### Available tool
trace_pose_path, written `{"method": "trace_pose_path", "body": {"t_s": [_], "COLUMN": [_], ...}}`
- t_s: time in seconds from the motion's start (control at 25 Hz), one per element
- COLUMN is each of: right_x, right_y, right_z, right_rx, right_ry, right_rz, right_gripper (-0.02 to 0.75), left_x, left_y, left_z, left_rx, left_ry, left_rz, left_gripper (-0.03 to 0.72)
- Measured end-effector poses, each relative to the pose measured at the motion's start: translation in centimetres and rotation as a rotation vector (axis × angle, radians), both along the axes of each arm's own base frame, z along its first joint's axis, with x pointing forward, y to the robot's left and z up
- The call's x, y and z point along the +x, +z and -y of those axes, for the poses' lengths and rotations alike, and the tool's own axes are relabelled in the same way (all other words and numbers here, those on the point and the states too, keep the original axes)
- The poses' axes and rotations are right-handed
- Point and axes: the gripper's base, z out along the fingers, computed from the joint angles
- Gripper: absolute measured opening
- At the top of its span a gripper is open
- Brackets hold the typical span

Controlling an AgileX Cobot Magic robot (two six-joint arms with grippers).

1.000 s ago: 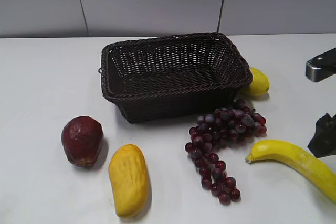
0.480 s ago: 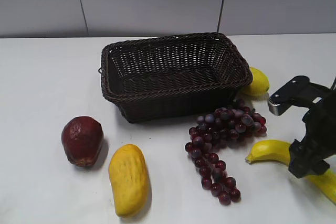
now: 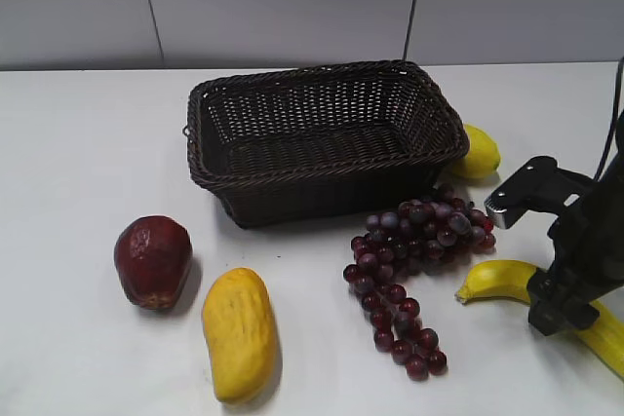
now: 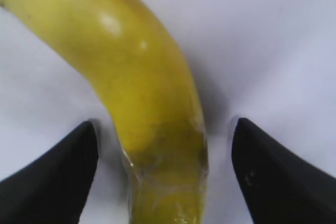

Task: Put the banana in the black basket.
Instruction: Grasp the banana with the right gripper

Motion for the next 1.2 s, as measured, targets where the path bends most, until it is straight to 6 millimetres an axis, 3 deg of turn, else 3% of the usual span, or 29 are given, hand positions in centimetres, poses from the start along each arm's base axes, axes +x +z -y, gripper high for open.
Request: {"method": "trace_pose_path", "body": {"t_s": [0.32,0.4,0.56,1.0,1.2], "right_x": [0.1,0.1,0.1,0.2,-0.3], "right_y": [-0.3,-0.3,-0.3,-0.2,2.1], "right_z": [0.0,0.0,0.0,0.1,0.3], "right_rx": [0.0,0.0,0.0,-0.015,-0.023], "right_ry": [0.001,0.001,0.0,0.026,0.038], "right_rz": [0.0,0.0,0.001,0.019,0.046], "right_gripper": [0.548,0.493,0.31,0.314,0.314], "left_x": [0.0,0.0,0.0,0.0,0.0], "left_y": [0.0,0.0,0.0,0.0,0.0], "left_z": [0.0,0.0,0.0,0.0,0.0], "left_rx": [0.0,0.0,0.0,0.0,0.0], "left_ry": [0.0,0.0,0.0,0.0,0.0], "left_rz": [0.0,0.0,0.0,0.0,0.0], "left_gripper": [0.575,0.575,0.575,0.575,0.575]}}
